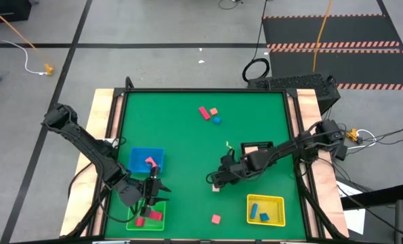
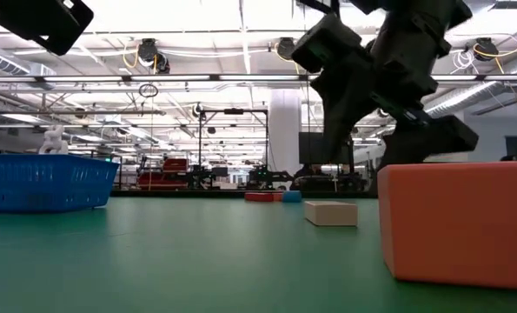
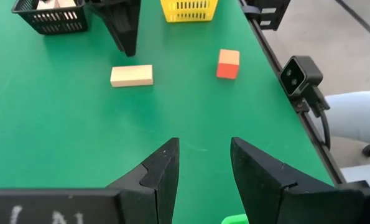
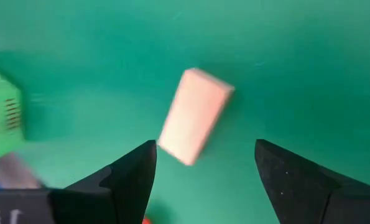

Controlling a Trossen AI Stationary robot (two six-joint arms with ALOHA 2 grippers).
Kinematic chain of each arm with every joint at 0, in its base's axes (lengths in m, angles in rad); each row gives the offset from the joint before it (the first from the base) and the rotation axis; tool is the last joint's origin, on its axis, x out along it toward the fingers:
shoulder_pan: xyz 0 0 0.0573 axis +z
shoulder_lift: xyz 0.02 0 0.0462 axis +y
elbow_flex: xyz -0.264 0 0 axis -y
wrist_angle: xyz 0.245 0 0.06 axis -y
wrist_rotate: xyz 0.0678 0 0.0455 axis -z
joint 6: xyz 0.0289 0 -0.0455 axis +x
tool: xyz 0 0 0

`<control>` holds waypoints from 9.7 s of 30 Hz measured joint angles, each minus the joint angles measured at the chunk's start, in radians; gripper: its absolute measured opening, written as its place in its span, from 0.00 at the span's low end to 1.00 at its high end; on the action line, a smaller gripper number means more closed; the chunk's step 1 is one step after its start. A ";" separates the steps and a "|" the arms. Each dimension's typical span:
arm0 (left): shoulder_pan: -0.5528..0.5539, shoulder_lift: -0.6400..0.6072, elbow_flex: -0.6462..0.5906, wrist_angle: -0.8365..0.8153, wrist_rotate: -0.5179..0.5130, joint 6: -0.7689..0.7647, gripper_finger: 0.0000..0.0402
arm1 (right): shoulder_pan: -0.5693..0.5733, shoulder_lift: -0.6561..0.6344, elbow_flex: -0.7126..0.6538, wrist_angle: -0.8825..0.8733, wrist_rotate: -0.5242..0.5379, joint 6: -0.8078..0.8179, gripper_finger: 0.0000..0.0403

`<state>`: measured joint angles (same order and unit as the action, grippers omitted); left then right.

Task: Sort & place blocks by color
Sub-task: Put the white block into the black bin, then put the bottom orange block into the blue bin

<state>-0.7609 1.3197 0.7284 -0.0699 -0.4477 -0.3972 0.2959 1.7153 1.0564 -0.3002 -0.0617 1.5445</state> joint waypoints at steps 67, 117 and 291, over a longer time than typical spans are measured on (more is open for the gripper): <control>0.027 0.000 0.000 -0.104 -0.057 0.001 0.36 | -0.056 0.143 0.323 -0.418 0.198 -0.428 0.19; 0.212 0.000 0.000 -0.137 -0.133 0.075 0.36 | 0.053 0.117 -0.119 0.357 0.439 -0.749 0.68; 0.248 0.000 0.000 -0.060 -0.021 0.003 0.36 | 0.394 0.276 -0.107 0.892 0.455 -1.111 0.66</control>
<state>-0.5125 1.3201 0.7288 -0.1295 -0.4683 -0.3943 0.6903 1.9915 0.9493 0.5922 0.3929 0.4339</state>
